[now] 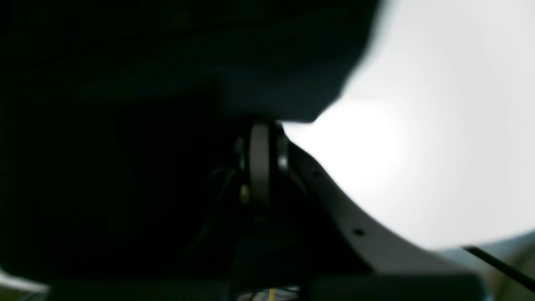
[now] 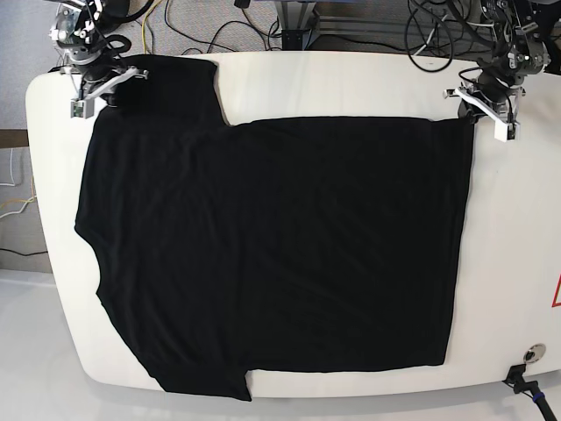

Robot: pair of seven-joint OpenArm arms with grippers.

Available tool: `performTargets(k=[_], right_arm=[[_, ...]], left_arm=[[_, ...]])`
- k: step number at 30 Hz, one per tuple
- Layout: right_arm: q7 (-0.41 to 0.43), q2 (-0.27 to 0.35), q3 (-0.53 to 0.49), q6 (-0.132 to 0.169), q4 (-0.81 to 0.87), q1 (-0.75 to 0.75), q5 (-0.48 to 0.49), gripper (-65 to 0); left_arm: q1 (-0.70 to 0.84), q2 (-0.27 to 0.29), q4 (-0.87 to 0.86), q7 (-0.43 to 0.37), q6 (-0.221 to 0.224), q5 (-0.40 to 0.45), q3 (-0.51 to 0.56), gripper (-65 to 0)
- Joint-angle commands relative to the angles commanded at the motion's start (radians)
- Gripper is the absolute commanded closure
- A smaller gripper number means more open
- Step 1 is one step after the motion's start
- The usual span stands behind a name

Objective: Fold the T-shirt properly

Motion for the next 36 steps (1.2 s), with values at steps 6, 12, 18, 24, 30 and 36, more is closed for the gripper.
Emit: performTargets(k=[6,12,18,24,30,36], right_arm=[[0.000,0.000,0.002,0.000,0.000,0.000,0.000,-1.3],[0.000,0.000,0.002,0.000,0.000,0.000,0.005,-1.3],[0.000,-0.002,0.000,0.000,0.000,0.000,0.008,-1.3],[0.000,-0.018,0.000,0.000,0.002,0.002,0.000,-1.3],[0.000,-0.021,-0.003,0.000,0.002,0.002,0.000,-1.3],[0.000,-0.021,0.000,0.000,0.002,0.002,0.000,-1.3]], left_arm=[[0.002,-0.003,0.052,0.000,0.000,0.000,-0.011,-3.3],[0.002,-0.029,0.091,0.000,0.000,0.002,-0.057,-16.2],[-0.002,-0.043,0.084,0.000,-0.002,-0.002,-0.083,-24.7],[-0.002,-0.041,0.083,0.000,-0.003,-0.002,-0.087,-37.3],[-0.008,-0.038,0.038,0.000,-0.051,-0.003,-0.081,-37.0],[-0.009,-0.038,-0.026,-0.002,-0.051,-0.003,-0.080,-37.0]])
